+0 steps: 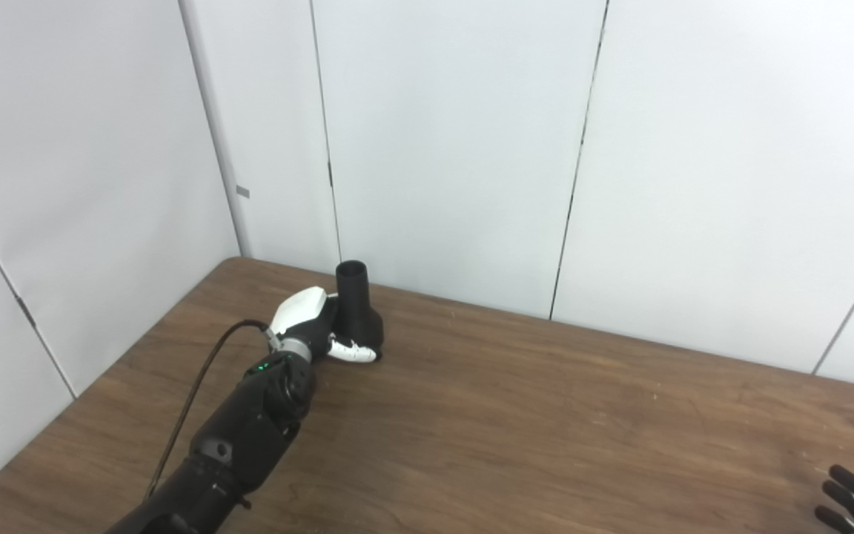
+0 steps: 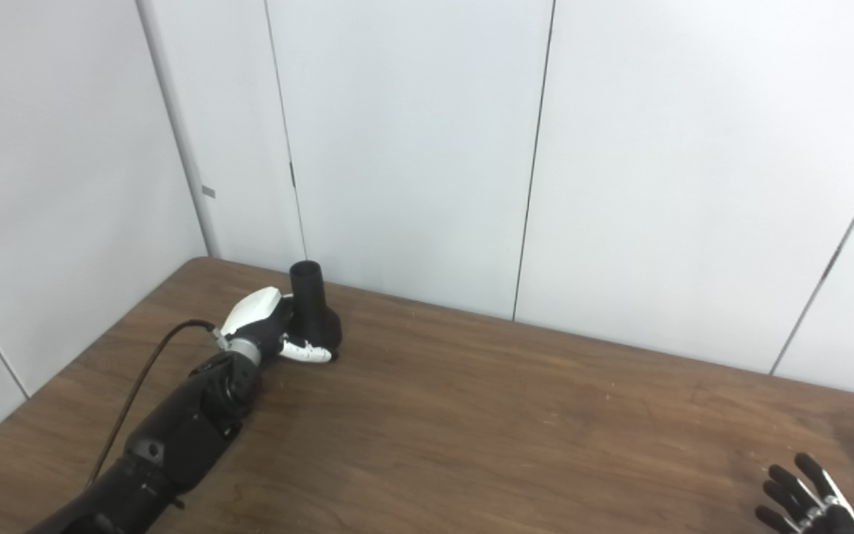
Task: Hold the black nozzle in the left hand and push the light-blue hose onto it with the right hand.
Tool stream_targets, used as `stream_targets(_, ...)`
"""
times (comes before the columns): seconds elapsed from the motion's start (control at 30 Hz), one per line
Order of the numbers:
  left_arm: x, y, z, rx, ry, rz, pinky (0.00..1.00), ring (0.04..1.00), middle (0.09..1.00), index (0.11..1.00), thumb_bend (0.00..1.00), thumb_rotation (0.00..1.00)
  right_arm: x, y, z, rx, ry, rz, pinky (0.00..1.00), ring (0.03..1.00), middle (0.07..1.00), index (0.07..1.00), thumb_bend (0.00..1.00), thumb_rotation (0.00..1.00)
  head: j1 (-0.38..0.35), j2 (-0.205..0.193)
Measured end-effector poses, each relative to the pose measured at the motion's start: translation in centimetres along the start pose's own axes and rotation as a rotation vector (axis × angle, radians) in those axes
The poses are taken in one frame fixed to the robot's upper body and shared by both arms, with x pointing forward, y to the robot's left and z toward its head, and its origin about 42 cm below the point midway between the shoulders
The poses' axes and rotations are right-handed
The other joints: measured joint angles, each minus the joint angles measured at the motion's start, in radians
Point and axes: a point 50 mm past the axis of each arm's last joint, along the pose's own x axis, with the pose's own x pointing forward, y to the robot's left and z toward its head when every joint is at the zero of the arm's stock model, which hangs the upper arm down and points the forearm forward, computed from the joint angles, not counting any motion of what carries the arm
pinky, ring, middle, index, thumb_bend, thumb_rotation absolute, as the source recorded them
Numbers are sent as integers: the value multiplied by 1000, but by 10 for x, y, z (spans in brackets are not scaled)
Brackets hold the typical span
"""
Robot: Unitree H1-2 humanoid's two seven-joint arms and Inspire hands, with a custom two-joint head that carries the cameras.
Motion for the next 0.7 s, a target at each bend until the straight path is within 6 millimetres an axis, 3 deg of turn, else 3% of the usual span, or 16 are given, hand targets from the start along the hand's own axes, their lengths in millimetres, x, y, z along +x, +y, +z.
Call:
stream_targets(0.07,0,0,0,1,-5,1,1000,873,781,703,871,214,0,0,0,-1,0,0,815,896,882,944,609,902,0,0)
stream_targets(0.2,0,2,1,-11,-16,24,1000,760,605,635,825,79,0,1,0,-2,0,3,816,897,881,942,612,905,2,2)
stream_targets(0.23,0,3,1,-20,-21,32,1000,741,581,565,677,67,0,1,0,-2,0,3,816,897,878,941,612,905,2,2)
stream_targets(0.3,1,6,1,-35,-22,54,989,710,511,514,564,17,0,2,0,-2,-1,2,822,897,875,941,612,905,2,2)
stream_targets(0.43,-1,1,2,-59,-30,96,971,697,529,455,521,0,0,2,0,-9,2,1,856,900,873,942,609,903,2,2)
stream_targets(0.7,-3,-2,1,-61,-45,128,992,699,516,467,522,0,0,3,0,-26,10,-2,866,905,876,942,602,911,-5,5)
